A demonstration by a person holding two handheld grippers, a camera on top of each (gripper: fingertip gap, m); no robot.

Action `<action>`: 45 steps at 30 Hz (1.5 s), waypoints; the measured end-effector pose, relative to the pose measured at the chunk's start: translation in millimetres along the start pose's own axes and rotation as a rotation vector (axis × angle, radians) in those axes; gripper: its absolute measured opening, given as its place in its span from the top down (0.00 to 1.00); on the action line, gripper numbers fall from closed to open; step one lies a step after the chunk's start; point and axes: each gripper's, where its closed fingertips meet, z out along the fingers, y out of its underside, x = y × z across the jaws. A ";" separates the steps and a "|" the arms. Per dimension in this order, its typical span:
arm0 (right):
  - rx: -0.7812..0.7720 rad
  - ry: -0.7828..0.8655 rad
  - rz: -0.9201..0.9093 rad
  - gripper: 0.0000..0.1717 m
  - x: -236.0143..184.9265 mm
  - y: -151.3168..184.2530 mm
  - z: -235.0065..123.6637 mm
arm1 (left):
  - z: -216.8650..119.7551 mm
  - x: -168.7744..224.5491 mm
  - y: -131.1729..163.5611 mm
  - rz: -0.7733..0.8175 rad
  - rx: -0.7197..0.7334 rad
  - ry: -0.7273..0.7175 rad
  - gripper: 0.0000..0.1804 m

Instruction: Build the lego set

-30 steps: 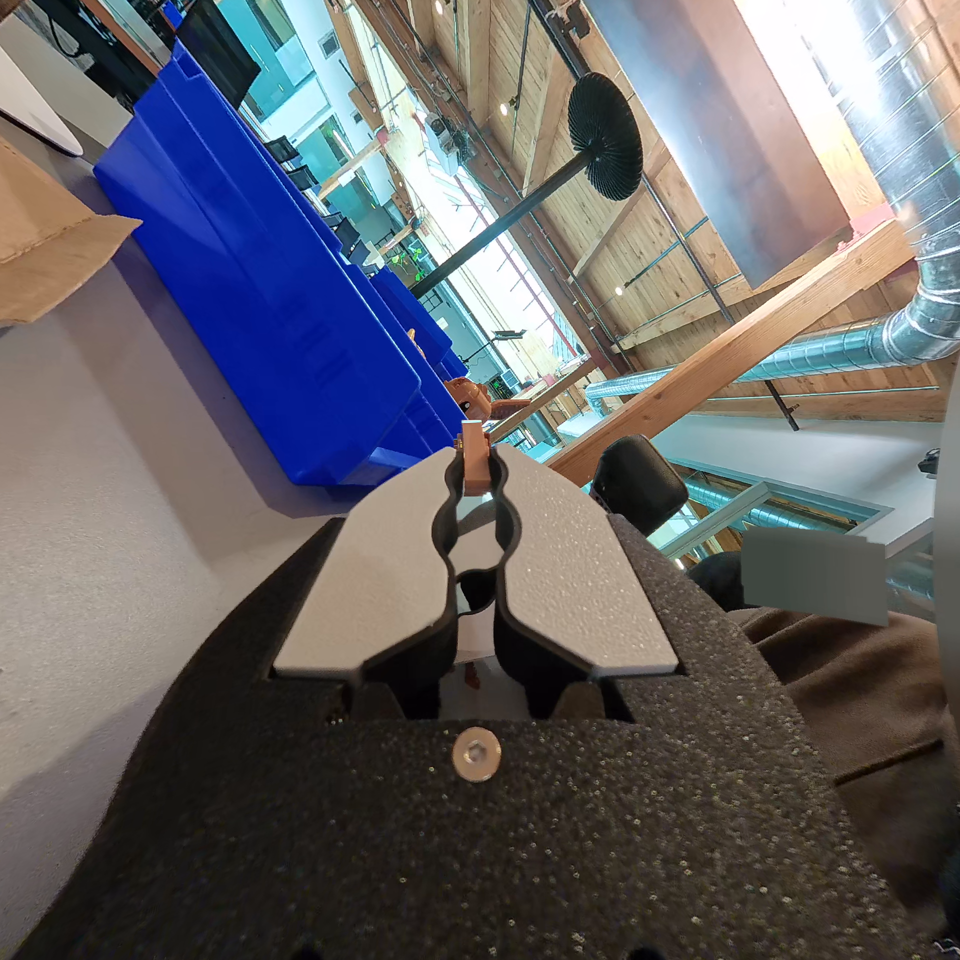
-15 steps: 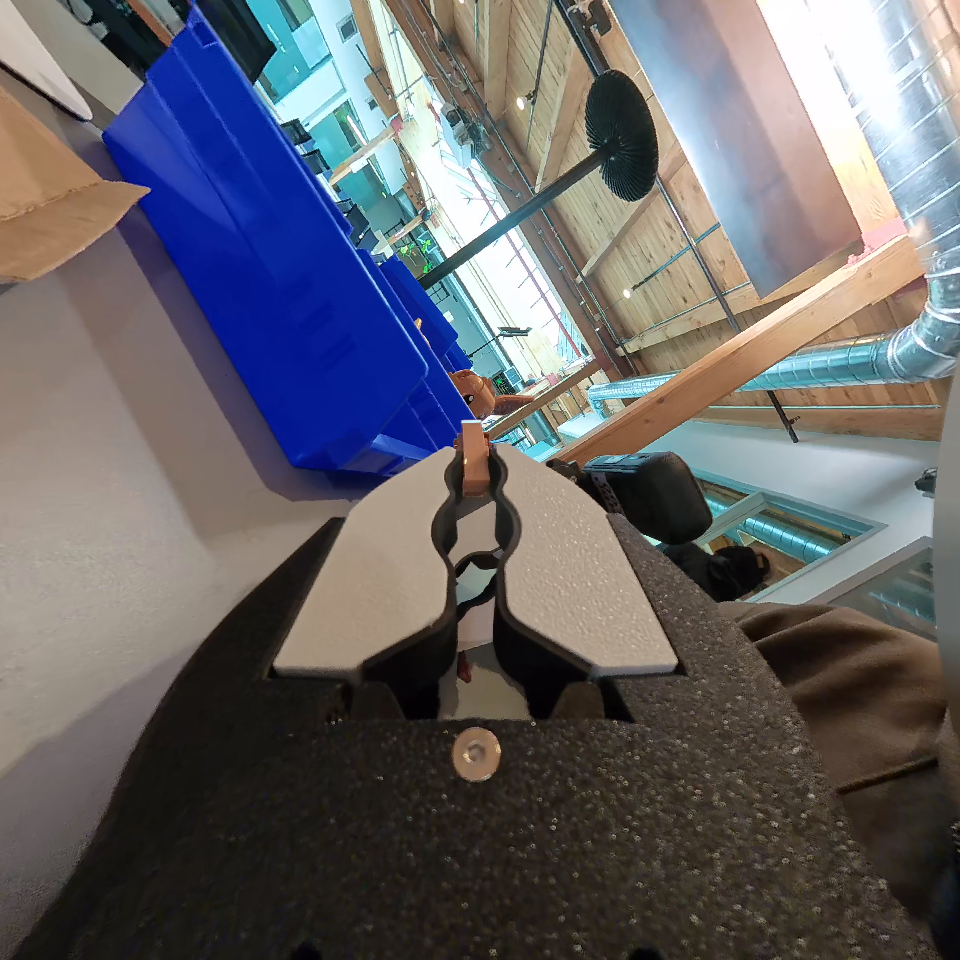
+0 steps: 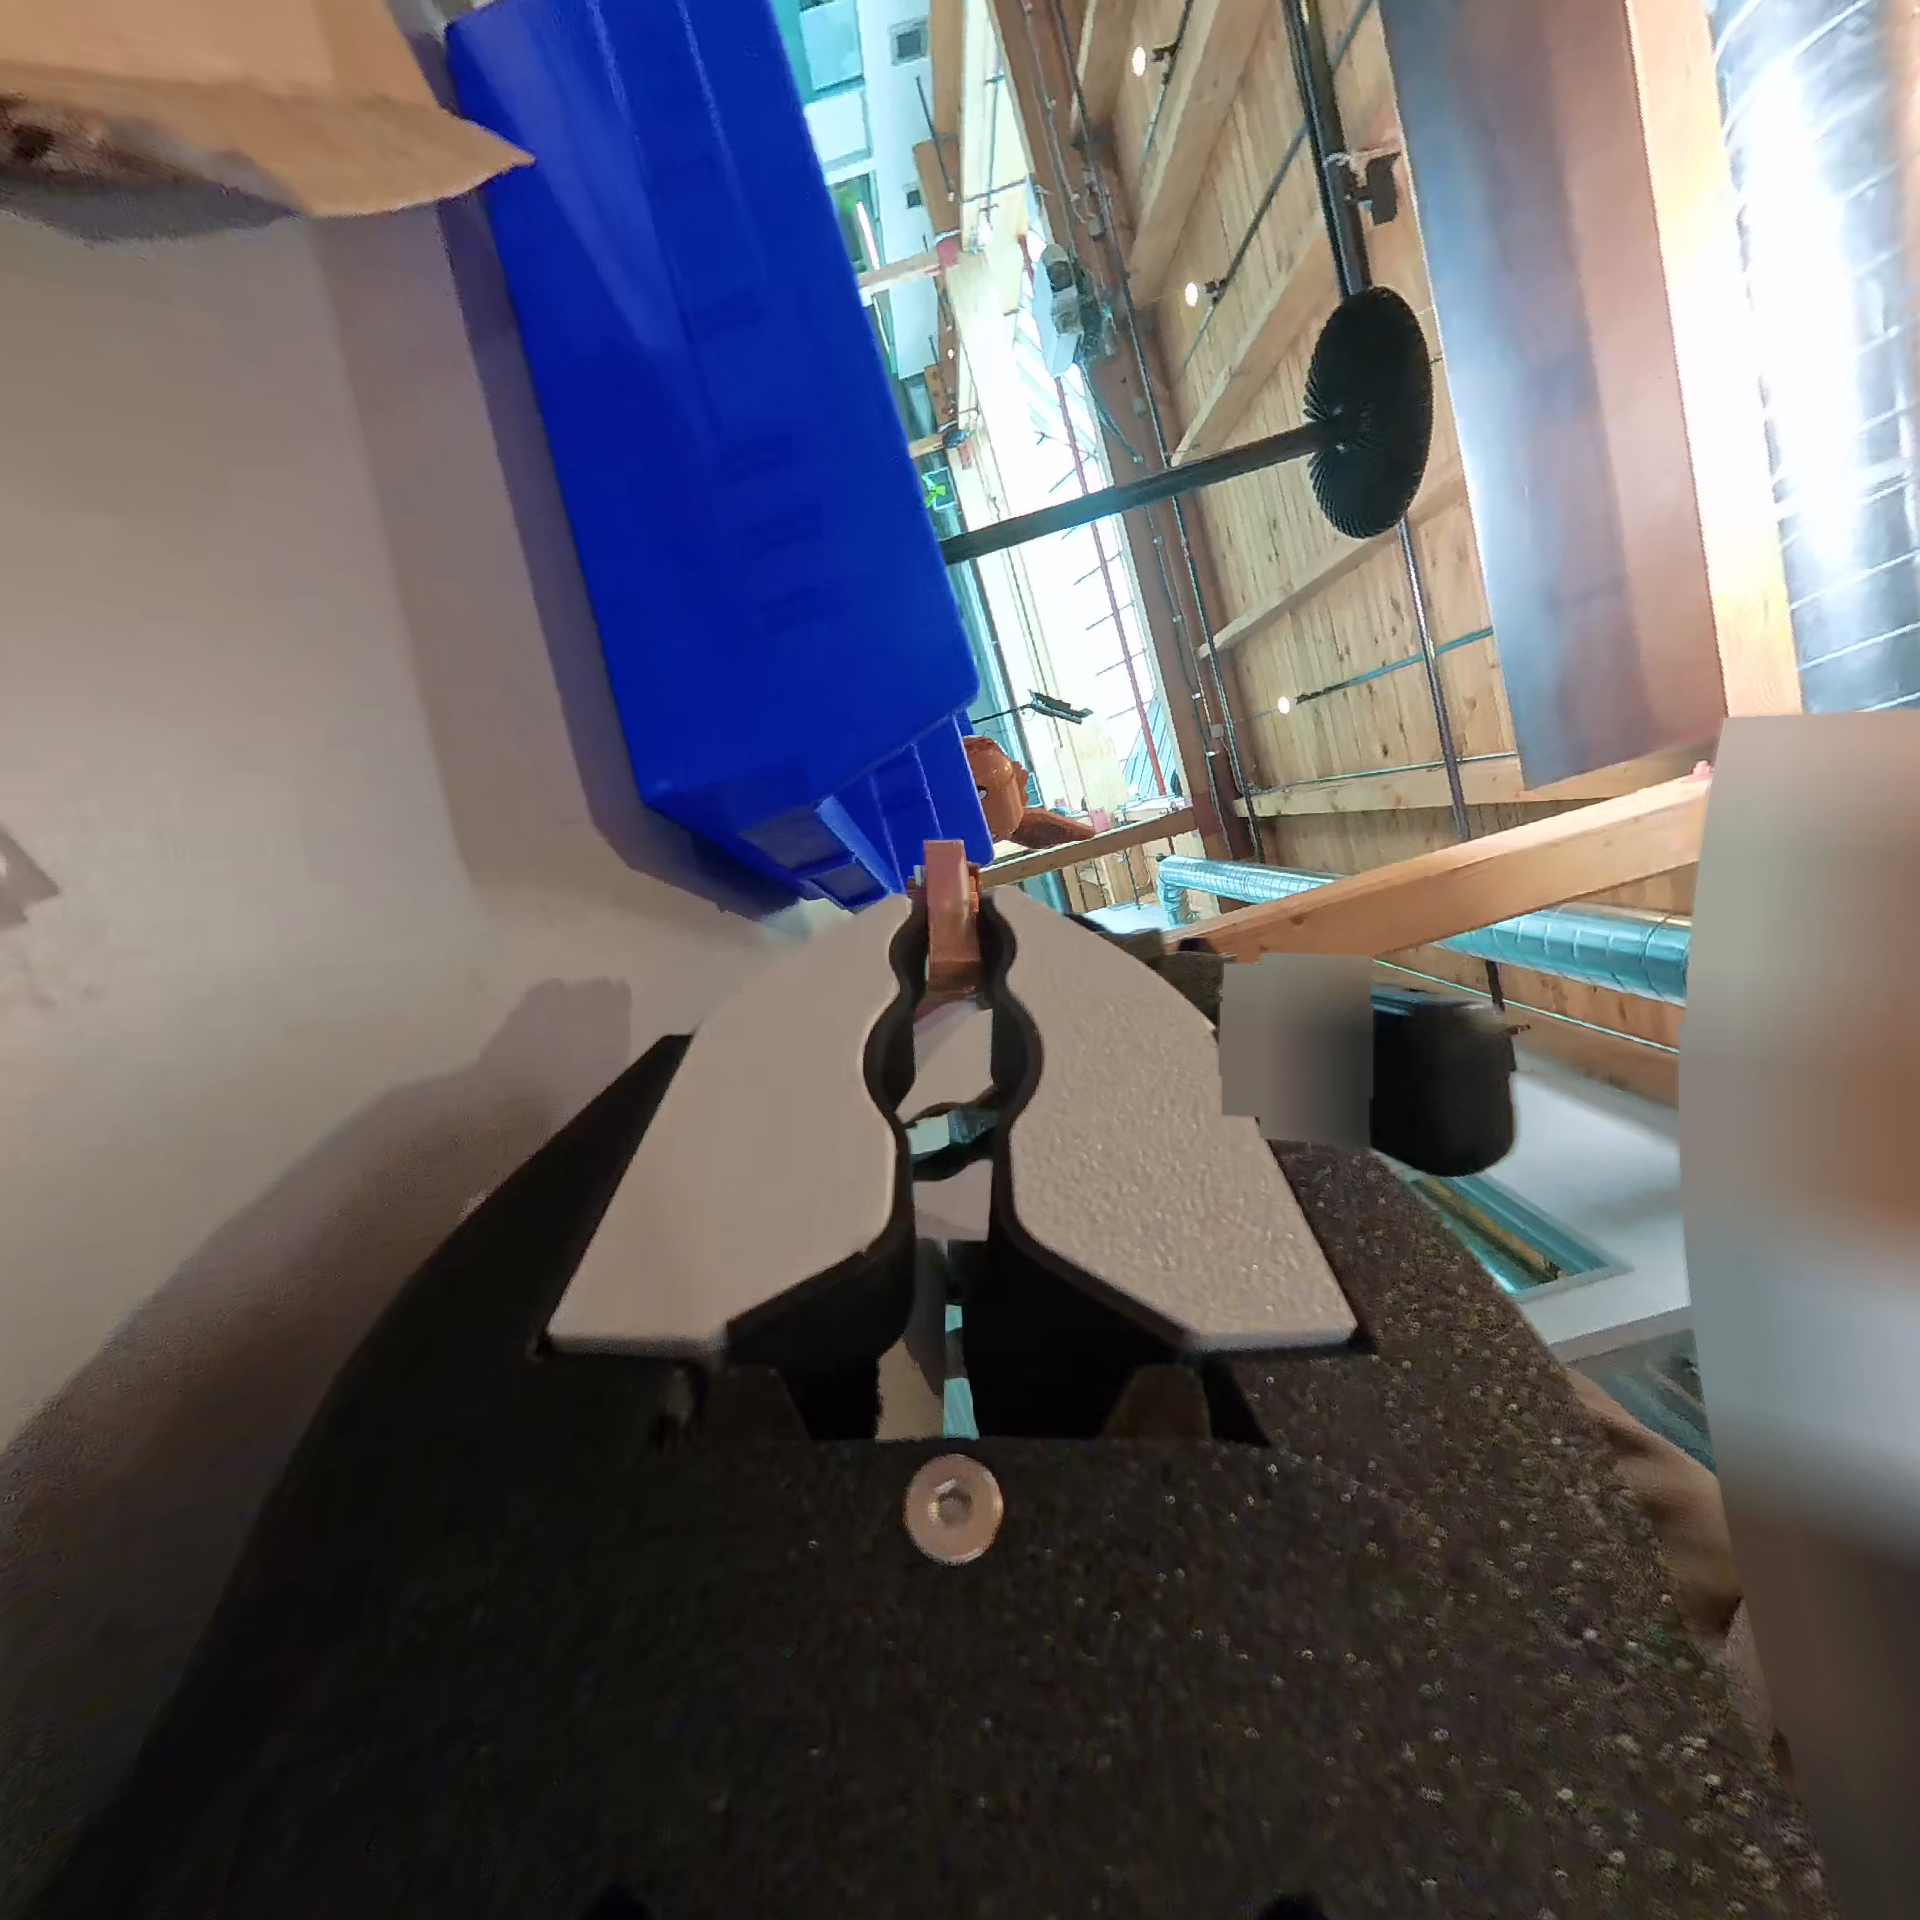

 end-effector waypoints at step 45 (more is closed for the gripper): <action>0.219 0.523 -0.563 0.69 56.4 -32.0 -21.9 | -0.6 -10.2 -0.7 -0.086 -0.009 -0.024 0.95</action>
